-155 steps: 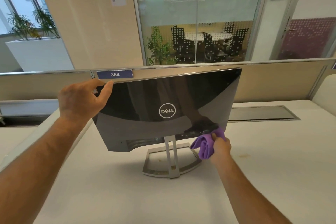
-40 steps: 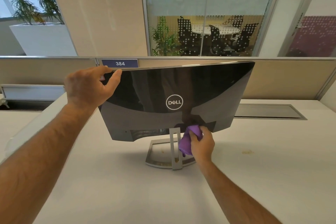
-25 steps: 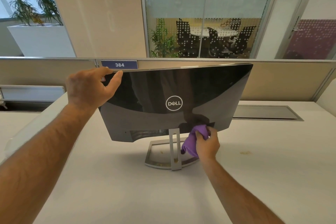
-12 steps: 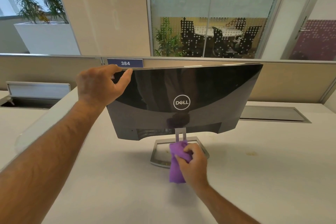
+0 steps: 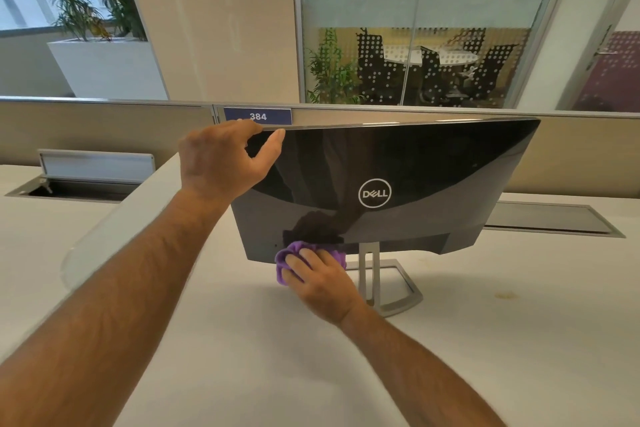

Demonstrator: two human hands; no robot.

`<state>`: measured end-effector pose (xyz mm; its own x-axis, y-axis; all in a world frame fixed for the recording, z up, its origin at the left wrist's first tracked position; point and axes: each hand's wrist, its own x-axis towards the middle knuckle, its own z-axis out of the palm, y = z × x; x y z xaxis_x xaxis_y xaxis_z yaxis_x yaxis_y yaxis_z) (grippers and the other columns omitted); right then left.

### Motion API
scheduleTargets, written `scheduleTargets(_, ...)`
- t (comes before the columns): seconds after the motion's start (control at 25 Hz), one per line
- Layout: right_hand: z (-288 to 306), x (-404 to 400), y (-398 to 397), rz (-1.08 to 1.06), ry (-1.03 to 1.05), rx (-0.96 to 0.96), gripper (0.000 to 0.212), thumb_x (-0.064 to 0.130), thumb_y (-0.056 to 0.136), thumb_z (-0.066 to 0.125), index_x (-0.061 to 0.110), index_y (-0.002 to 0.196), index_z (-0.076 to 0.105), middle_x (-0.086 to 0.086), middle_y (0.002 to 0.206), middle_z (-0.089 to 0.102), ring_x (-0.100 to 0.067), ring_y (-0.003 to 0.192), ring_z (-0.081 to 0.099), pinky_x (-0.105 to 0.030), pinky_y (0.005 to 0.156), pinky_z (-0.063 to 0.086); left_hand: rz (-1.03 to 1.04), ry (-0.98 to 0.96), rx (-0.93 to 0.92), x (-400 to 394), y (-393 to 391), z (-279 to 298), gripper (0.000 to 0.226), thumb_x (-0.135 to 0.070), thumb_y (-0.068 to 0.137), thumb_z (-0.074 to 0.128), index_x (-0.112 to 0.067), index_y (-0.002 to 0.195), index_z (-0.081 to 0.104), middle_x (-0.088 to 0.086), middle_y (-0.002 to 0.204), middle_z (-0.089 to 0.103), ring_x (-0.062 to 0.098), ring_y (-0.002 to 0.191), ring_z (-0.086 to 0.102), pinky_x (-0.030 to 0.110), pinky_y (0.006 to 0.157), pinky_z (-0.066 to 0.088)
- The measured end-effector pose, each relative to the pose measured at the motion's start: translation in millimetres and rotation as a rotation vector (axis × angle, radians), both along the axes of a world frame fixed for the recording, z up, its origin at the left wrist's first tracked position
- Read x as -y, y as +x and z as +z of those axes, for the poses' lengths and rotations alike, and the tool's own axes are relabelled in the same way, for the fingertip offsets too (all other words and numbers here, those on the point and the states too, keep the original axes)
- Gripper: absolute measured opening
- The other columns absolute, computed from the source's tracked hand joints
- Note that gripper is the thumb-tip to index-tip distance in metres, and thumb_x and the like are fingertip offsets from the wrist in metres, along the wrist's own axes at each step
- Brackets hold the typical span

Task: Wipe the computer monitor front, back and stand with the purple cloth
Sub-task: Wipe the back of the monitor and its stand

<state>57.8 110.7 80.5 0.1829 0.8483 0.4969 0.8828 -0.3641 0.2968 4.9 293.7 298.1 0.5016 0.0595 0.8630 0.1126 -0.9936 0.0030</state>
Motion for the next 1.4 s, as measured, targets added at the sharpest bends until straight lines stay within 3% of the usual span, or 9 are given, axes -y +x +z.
scheduleTargets(0.2,-1,-5,7,-0.101,-0.038,0.021,0.051,0.03,0.077,0.081,0.012,0.122,0.066,-0.009,0.123,0.067,-0.028,0.11,0.063,-0.043,0.089,0.056,-0.014,0.01,0.011,0,0,0,0.056,-0.063,0.094,0.043,-0.018,0.101,0.076,0.002,0.088,0.076,0.02,0.073,0.07,0.027,0.06,0.054)
scheduleTargets(0.52,-16,3,4,-0.22,-0.183,-0.241,0.071,0.031,0.059,0.095,0.014,0.121,0.066,-0.006,0.121,0.068,-0.027,0.108,0.065,-0.039,0.083,0.059,-0.026,0.004,0.024,0,0,-1,0.054,-0.062,0.093,0.046,-0.018,0.1,0.076,0.004,0.09,0.076,0.022,0.074,0.071,0.027,0.062,0.054)
scheduleTargets(0.72,-1,-10,-2,-0.158,-0.063,-0.16,0.062,0.027,0.071,0.086,0.01,0.127,0.063,-0.01,0.127,0.065,-0.03,0.111,0.064,-0.041,0.089,0.056,-0.029,0.006,0.024,1,0,0,0.056,-0.063,0.093,0.044,-0.017,0.099,0.076,0.004,0.087,0.076,0.022,0.072,0.07,0.026,0.062,0.052)
scheduleTargets(0.88,-8,-4,2,-0.26,-0.391,-0.268,0.066,0.024,0.075,0.084,0.01,0.132,0.055,-0.01,0.132,0.059,-0.031,0.118,0.059,-0.043,0.093,0.053,-0.034,-0.007,0.019,2,-1,0,0.057,-0.064,0.093,0.043,-0.017,0.099,0.076,0.005,0.089,0.076,0.023,0.074,0.071,0.029,0.063,0.054)
scheduleTargets(0.96,-14,3,-1,-0.235,-0.401,-0.214,0.068,0.025,0.073,0.086,0.011,0.132,0.055,-0.01,0.131,0.059,-0.031,0.118,0.058,-0.044,0.092,0.054,-0.038,-0.013,0.023,2,-1,0,0.057,-0.064,0.092,0.044,-0.017,0.099,0.076,0.005,0.089,0.076,0.023,0.075,0.071,0.029,0.063,0.055)
scheduleTargets(1.08,-1,-5,-7,-0.077,-0.381,0.027,0.06,0.027,0.075,0.084,0.012,0.128,0.061,-0.007,0.126,0.063,-0.028,0.113,0.06,-0.043,0.091,0.055,-0.028,-0.01,0.022,2,0,0,0.057,-0.064,0.092,0.044,-0.017,0.098,0.076,0.004,0.089,0.076,0.022,0.075,0.071,0.026,0.064,0.053)
scheduleTargets(1.2,15,-9,0,-0.075,-0.441,0.216,0.059,0.034,0.078,0.08,0.013,0.13,0.061,-0.007,0.13,0.062,-0.029,0.117,0.058,-0.043,0.094,0.052,-0.035,-0.002,0.017,2,0,0,0.058,-0.064,0.093,0.043,-0.016,0.098,0.076,0.004,0.089,0.076,0.022,0.074,0.071,0.025,0.063,0.052)
scheduleTargets(1.4,6,-3,6,-0.197,-0.474,0.178,0.072,0.03,0.079,0.081,0.006,0.14,0.05,-0.015,0.141,0.052,-0.039,0.125,0.052,-0.051,0.097,0.051,-0.035,0.004,0.029,2,-2,-1,0.056,-0.062,0.093,0.045,-0.016,0.098,0.076,0.004,0.087,0.076,0.023,0.073,0.071,0.024,0.063,0.049)
